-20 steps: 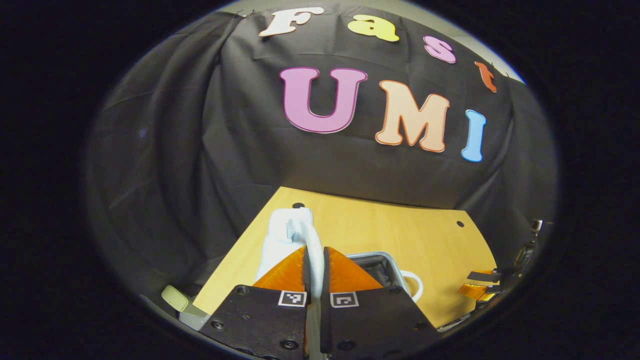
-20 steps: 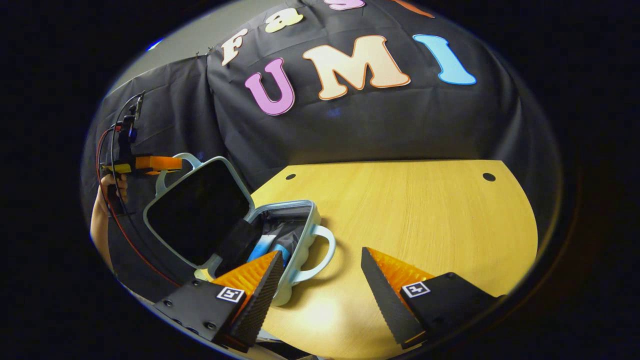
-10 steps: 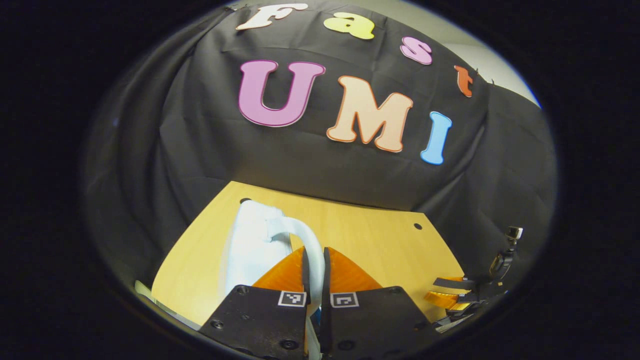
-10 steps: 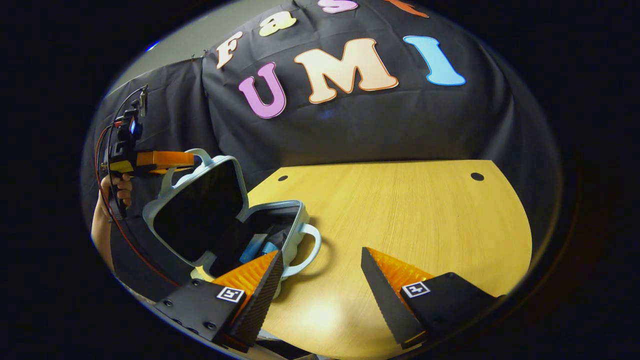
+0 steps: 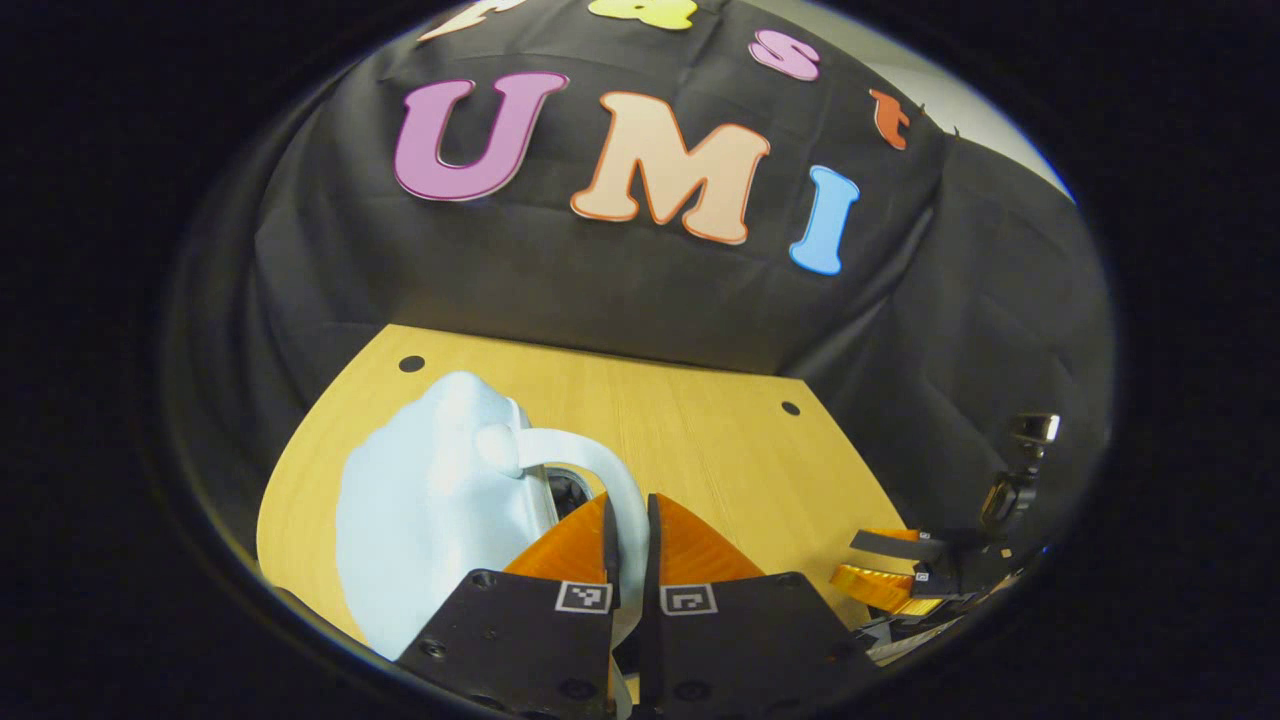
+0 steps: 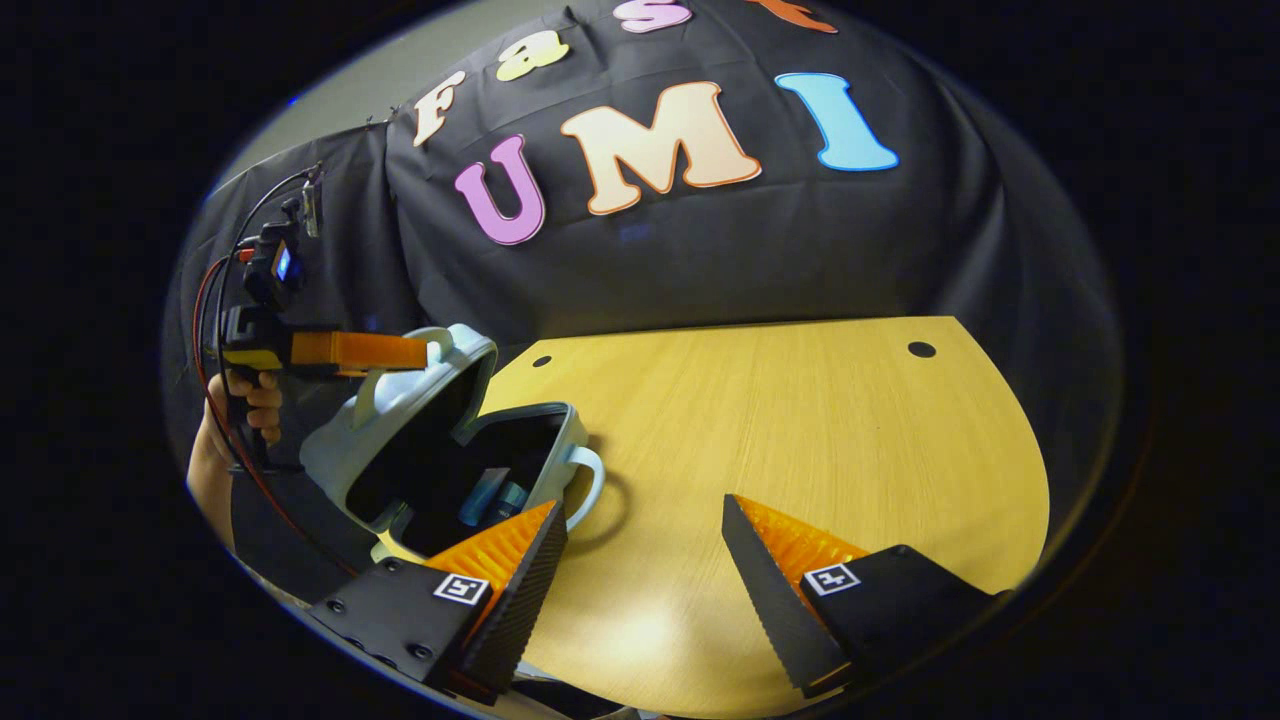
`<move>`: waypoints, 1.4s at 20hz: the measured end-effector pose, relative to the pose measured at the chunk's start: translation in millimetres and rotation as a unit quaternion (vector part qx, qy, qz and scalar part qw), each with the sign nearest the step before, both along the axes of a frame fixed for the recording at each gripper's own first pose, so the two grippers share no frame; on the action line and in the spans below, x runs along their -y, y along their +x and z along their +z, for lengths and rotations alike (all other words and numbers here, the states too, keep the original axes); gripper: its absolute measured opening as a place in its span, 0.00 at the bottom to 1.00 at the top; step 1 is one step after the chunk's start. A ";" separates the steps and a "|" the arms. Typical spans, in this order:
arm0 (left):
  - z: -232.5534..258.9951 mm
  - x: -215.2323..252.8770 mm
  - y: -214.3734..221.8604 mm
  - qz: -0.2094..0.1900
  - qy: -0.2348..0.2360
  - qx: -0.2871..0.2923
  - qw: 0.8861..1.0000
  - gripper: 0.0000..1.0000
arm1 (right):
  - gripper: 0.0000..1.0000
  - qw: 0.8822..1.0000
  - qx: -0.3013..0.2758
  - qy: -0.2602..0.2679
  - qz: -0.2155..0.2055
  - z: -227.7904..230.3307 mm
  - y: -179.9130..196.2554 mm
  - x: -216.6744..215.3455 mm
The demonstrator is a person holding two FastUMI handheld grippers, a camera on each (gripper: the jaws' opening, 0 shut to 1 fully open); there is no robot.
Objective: First open the suitcase, pack the skin care products into it, and then close the suitcase.
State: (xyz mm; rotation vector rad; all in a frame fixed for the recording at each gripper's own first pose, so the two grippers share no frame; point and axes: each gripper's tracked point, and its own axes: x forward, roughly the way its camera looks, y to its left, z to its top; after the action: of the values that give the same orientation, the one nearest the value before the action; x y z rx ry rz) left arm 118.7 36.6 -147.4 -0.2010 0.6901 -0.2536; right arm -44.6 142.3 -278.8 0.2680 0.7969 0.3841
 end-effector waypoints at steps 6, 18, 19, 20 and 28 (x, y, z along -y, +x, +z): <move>-42.9 34.0 -3.2 -0.006 0.046 -0.036 0.998 0.04 | 0.98 1.000 0.003 -0.003 -0.012 2.3 -6.2 38.5; -1.4 81.3 -5.9 0.111 0.087 0.098 0.985 0.83 | 0.98 0.987 0.153 -0.034 -0.040 84.2 35.3 116.6; 14.8 82.9 -7.4 0.127 0.083 0.128 0.980 0.87 | 0.98 0.980 0.189 -0.040 -0.056 112.5 48.1 120.7; 29.3 85.2 -7.4 0.137 0.079 0.154 0.975 0.87 | 0.98 0.971 0.222 -0.046 -0.072 134.7 57.3 121.8; 110.3 62.6 -10.6 0.121 0.106 0.254 0.954 0.95 | 0.98 0.933 0.336 -0.027 -0.130 223.5 74.8 87.1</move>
State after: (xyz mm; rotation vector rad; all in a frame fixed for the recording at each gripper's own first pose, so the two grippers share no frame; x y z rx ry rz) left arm 108.1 -25.9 -37.2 -0.0096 0.1731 0.0091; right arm 30.2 55.2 -55.3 0.1678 0.0926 0.1796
